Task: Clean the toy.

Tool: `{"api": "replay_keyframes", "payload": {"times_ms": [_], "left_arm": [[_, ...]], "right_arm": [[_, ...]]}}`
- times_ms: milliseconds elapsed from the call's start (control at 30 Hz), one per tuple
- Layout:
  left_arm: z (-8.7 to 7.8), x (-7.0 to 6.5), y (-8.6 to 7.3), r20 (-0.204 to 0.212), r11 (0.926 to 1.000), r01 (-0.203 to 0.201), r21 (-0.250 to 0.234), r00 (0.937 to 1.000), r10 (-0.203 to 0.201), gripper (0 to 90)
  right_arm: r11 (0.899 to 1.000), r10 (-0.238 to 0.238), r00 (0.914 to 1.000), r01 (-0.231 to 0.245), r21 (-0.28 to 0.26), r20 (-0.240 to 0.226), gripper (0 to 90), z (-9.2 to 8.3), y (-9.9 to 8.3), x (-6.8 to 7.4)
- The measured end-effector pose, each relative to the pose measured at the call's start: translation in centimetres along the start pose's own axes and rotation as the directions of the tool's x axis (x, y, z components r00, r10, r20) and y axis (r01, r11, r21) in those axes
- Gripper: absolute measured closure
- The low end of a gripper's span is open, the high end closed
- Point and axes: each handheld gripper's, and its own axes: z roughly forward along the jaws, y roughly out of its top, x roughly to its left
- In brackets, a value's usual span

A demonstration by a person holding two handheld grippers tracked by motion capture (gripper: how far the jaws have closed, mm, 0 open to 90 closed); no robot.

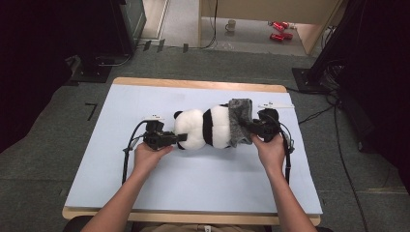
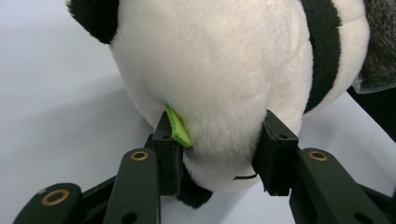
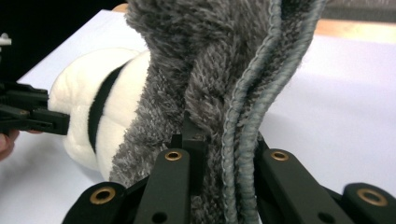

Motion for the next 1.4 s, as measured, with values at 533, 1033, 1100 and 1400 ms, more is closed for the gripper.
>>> {"api": "replay_keyframes", "payload": {"times_ms": [533, 1033, 1100, 1400], "left_arm": [[-0.3, -0.6, 0.0, 0.012, 0.9999, 0.013, -0.011, 0.9998, -0.013, 59.4], [-1.4, -3.0, -1.6, -0.004, 0.9991, 0.005, -0.042, 1.0, -0.005, 60.5], [-1.6, -3.6, -1.8, -0.017, 0.9989, -0.006, -0.046, 0.9998, 0.005, 60.5], [-1.3, -3.2, -1.9, -0.041, 1.0, 0.003, -0.001, 0.9992, -0.003, 61.0]], "right_arm": [[0.996, -0.078, 0.9929, 0.074, -0.044, -0.09, 79.6, -1.4, 1.6, 4.6], [0.983, -0.157, 0.9534, 0.175, 0.049, -0.257, 79.5, 4.4, 1.5, 10.1], [0.979, -0.165, 0.9468, 0.19, 0.068, -0.276, 79.3, 5.3, 1.3, 10.8], [0.943, -0.29, 0.9365, 0.315, 0.106, -0.197, 79.3, 6.6, 0.5, 10.5]]}}
